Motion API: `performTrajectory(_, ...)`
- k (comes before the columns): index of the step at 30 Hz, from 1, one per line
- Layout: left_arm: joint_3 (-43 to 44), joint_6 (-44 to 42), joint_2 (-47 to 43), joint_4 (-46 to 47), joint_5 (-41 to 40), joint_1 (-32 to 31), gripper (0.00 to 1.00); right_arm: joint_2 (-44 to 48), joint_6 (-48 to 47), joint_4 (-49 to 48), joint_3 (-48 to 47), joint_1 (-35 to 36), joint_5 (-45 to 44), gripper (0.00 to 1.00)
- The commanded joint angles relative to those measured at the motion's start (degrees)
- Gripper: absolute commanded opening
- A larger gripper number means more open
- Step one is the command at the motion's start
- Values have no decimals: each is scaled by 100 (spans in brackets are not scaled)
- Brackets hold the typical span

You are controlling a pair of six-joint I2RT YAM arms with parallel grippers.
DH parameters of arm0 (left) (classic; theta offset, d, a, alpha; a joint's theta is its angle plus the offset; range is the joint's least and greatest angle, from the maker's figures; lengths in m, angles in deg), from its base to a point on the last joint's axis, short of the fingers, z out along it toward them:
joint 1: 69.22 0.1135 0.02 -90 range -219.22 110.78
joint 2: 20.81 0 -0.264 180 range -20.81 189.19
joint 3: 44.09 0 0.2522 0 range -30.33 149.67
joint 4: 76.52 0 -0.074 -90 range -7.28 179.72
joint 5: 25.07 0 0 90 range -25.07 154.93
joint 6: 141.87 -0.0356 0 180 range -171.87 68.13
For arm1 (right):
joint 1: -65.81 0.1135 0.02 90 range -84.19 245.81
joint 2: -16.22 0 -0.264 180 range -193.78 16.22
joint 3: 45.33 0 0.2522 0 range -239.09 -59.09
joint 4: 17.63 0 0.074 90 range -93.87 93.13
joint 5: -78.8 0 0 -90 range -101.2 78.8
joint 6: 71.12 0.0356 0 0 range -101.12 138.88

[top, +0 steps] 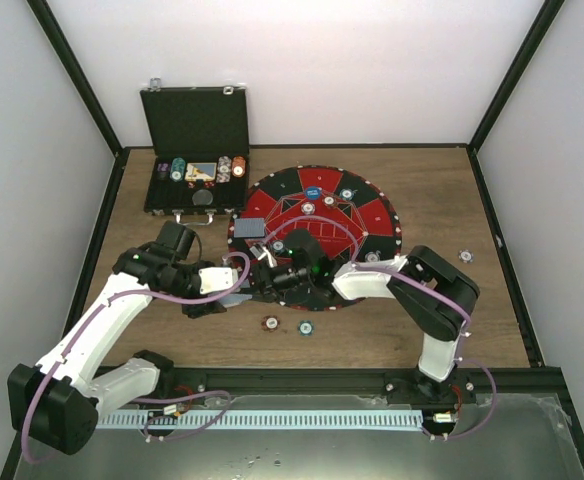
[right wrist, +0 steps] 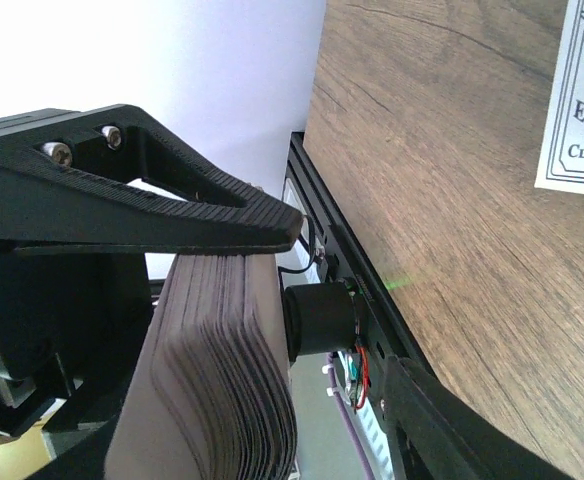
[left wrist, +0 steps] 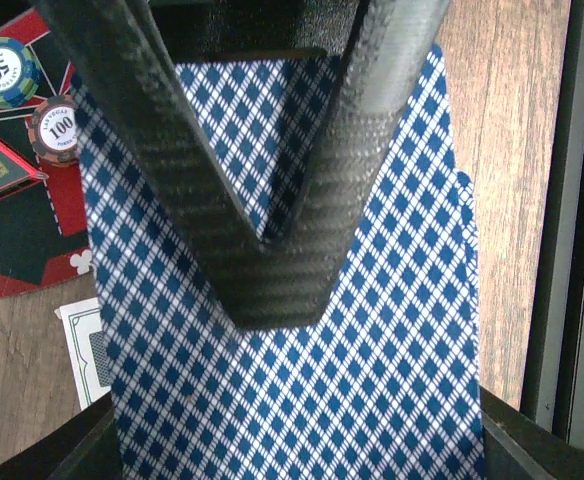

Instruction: Distribute texas hold em gaming equipment

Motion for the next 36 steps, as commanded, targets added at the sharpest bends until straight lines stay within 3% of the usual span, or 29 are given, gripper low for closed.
performTrajectory(1,209,-94,-134,-25,178,-1,7,182,-54,360,162,-124,-78,49)
performTrajectory(14,136,-108,-110,9,79,2,7,1023,-284,959,195,-141,-237,32)
performTrajectory(24,101,-106,-97,54,25,-1,7,1294,-219,988,276,-136,-220,2)
performTrajectory(30,93,-110,-47,73,-1,-2,7,1594,-295,1090,294,-341,-192,1)
performTrajectory(36,99,-105,-60,75,-59,-3,7,1824,-706,1725,106,-1423,189,1)
